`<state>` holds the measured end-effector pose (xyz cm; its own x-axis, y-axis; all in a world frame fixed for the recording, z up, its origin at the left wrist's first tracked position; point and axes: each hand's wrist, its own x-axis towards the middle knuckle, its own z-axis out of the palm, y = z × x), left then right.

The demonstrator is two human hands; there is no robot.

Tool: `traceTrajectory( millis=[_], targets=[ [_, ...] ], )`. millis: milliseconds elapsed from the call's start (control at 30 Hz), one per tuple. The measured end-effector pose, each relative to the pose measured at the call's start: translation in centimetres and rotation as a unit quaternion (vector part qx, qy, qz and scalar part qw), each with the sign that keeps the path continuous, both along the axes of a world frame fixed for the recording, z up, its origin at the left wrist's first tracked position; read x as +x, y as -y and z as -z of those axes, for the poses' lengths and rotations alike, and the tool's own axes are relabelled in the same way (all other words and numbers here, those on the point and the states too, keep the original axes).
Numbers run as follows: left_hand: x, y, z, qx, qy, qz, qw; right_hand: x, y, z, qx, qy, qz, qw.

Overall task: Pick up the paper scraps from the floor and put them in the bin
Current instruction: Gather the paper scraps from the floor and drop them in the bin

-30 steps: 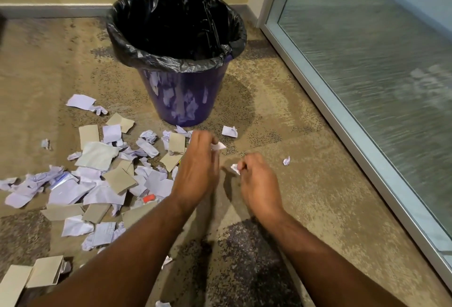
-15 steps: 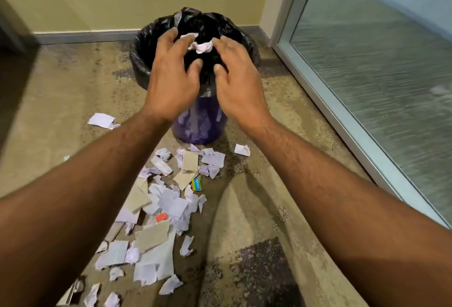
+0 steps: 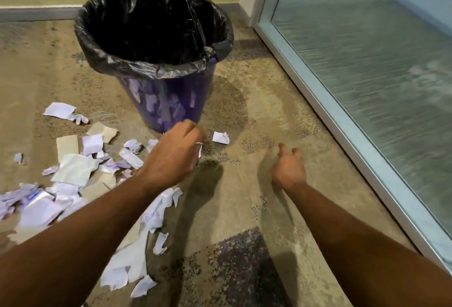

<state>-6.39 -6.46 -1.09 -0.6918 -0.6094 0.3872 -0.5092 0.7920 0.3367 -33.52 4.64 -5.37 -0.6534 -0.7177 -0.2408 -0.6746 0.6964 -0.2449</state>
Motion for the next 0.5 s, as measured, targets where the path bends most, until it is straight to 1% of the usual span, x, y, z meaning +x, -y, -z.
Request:
traceTrajectory(
  millis=[67, 133, 200, 367, 500],
  targets=[
    [0.0, -0.1, 2.6, 0.070, 0.093, -0.023, 0.993, -0.8, -1.0, 1.5, 0.037, -0.011, -0.008, 0.999],
    [0.1, 0.1, 4.5, 0.136, 0.146, -0.069, 0.977, -1.1, -1.2, 2.8, 0.054, -0.012, -0.018, 0.998],
    [0.2, 0.4, 5.5, 0.172, 0.194, -0.092, 0.961, -1.2, -1.1, 3.8, 0.041, -0.020, -0.024, 0.999],
    [0.0, 1.7, 6.4, 0.171, 0.234, -0.105, 0.951, -0.4, -0.6, 4.3, -0.066, -0.007, -0.014, 0.998],
    [-0.3, 2.1, 6.4, 0.164, 0.247, -0.115, 0.948, 0.7, 0.5, 4.3, -0.124, 0.013, -0.049, 0.991]
  ],
)
